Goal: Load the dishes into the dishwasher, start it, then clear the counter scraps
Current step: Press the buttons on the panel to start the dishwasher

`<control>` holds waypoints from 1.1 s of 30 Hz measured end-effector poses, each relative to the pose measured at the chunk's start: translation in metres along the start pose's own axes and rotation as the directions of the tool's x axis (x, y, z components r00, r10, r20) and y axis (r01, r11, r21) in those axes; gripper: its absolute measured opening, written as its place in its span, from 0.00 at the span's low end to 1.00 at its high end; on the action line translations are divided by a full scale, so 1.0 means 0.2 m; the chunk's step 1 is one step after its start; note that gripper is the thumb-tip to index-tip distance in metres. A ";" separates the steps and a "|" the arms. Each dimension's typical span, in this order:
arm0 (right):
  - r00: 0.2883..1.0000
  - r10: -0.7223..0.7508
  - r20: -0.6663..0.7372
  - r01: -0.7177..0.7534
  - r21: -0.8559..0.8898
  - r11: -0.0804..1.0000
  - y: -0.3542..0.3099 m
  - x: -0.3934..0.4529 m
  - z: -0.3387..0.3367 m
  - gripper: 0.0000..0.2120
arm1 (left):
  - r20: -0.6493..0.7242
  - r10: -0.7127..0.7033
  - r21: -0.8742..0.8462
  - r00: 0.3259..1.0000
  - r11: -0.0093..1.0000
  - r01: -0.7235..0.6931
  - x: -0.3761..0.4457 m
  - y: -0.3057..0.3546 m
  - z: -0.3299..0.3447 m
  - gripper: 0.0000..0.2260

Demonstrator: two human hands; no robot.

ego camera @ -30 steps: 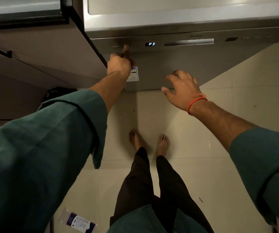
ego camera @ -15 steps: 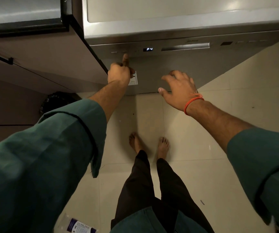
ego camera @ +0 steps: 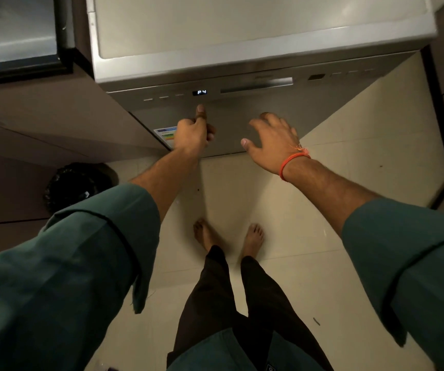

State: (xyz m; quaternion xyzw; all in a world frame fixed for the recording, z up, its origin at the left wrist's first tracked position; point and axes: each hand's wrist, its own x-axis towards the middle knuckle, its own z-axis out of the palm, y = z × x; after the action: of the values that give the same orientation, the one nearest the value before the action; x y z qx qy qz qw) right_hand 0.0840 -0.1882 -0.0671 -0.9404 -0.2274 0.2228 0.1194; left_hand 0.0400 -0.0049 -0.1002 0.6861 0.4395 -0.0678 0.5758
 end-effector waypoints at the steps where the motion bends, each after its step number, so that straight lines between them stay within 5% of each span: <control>1: 1.000 0.012 -0.004 -0.012 0.013 1.000 0.02 0.00 -0.01 0.26 | 0.005 0.000 0.002 1.000 1.000 0.000 0.00 0.00 0.02 0.27; 20: 0.928 0.363 -0.084 -0.332 0.256 0.908 0.73 0.02 -0.31 0.30 | 0.138 0.030 0.077 0.990 0.996 -0.041 -0.11 0.13 0.41 0.16; 33: 0.871 0.467 0.148 -0.447 0.633 0.632 0.89 0.21 -0.22 0.46 | 0.211 0.000 0.102 0.978 0.995 -0.022 -0.18 0.16 0.51 0.10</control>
State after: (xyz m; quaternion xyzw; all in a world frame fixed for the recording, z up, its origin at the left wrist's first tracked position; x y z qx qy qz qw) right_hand 0.2043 -0.3283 -0.1022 -0.8688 0.1116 0.2962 0.3808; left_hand 0.0817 -0.1085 -0.0892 0.7064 0.3681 -0.1596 0.5832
